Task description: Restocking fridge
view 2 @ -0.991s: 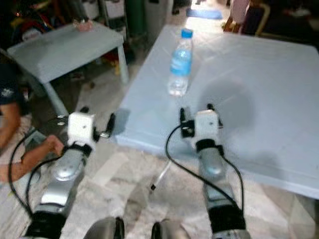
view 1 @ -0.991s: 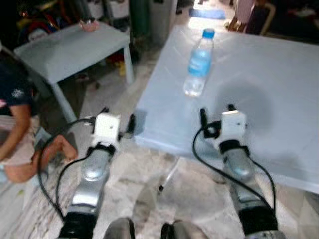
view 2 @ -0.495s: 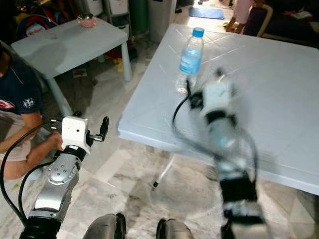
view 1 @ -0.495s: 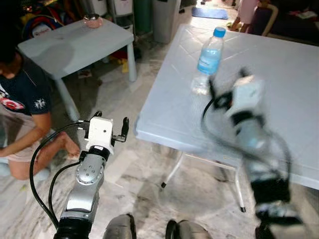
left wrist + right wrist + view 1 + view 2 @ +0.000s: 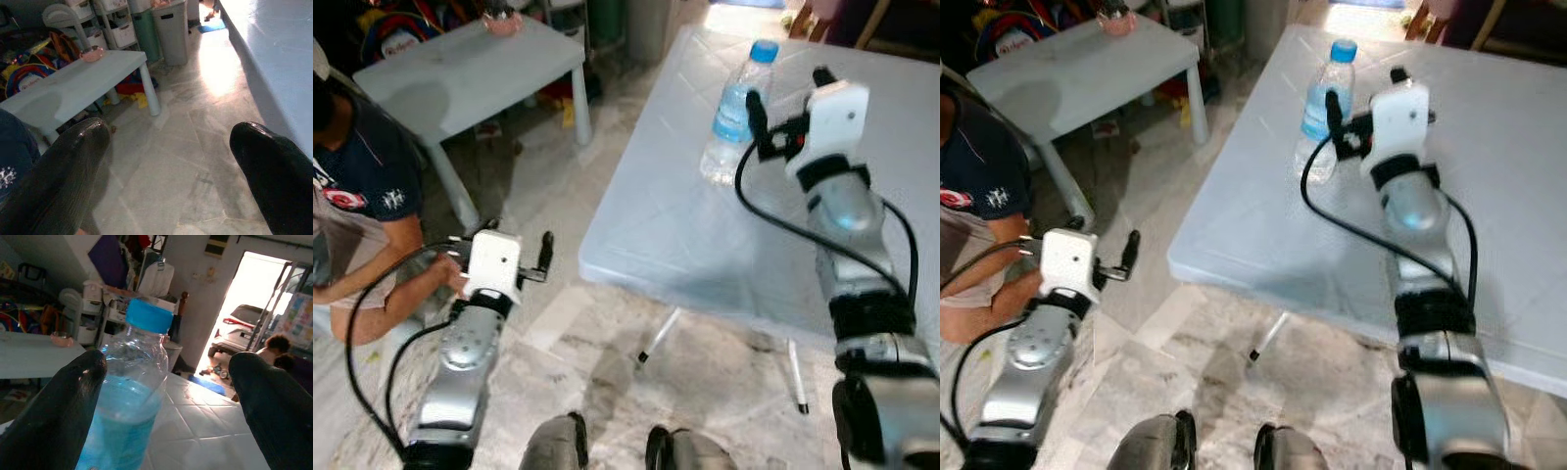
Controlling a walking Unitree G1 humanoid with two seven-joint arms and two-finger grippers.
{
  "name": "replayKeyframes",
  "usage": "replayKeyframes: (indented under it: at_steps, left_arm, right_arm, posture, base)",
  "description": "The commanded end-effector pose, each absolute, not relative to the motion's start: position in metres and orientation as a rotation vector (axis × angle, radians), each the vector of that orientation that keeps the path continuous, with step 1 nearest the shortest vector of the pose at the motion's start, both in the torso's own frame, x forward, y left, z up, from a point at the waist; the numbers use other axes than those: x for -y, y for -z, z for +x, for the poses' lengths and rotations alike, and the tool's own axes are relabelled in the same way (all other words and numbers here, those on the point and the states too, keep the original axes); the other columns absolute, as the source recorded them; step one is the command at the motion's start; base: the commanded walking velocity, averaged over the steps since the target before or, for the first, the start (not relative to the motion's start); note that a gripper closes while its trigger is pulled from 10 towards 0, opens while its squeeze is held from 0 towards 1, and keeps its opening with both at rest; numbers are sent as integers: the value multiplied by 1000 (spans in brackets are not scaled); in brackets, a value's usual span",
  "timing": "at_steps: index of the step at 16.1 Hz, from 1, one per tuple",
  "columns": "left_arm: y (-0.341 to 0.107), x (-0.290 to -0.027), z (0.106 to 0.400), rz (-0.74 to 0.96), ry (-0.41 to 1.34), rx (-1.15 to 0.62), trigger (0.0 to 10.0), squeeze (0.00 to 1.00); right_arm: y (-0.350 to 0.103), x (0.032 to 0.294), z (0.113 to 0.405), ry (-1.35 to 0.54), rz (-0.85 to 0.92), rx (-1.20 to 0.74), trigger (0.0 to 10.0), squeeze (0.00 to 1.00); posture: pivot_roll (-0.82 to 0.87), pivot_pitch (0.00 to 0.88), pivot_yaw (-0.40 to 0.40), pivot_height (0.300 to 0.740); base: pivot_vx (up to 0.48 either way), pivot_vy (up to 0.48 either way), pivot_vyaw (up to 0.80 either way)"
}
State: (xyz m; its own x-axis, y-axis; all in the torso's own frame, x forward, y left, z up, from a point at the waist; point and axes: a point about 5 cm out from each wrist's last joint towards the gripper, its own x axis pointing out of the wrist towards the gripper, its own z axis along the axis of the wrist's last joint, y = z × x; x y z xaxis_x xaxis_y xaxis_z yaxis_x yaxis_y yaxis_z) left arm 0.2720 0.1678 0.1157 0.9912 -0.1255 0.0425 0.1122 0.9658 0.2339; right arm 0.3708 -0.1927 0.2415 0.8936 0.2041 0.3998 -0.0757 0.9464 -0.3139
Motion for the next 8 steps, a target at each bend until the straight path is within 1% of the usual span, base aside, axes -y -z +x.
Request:
replayKeyframes:
  at_steps: [1, 5, 8]
  left_arm:
    - [-115, -171, 268, 241, 129, 39, 10000, 0]
    - [-117, -175, 264, 260, 124, 24, 10000, 0]
    - [-117, -176, 264, 269, 128, 17, 10000, 0]
  right_arm:
    - [-248, 191, 373, -169, -301, 466, 10000, 0]
    - [-261, 173, 381, -267, -282, 509, 10000, 0]
    - [-265, 169, 383, -315, -260, 524, 10000, 0]
  posture:
    - [158, 193, 29, 740]
    - [184, 199, 40, 740]
    - [189, 198, 47, 740]
  base:
    - [0, 0, 0]
    - [0, 0, 0]
    - [0, 0, 0]
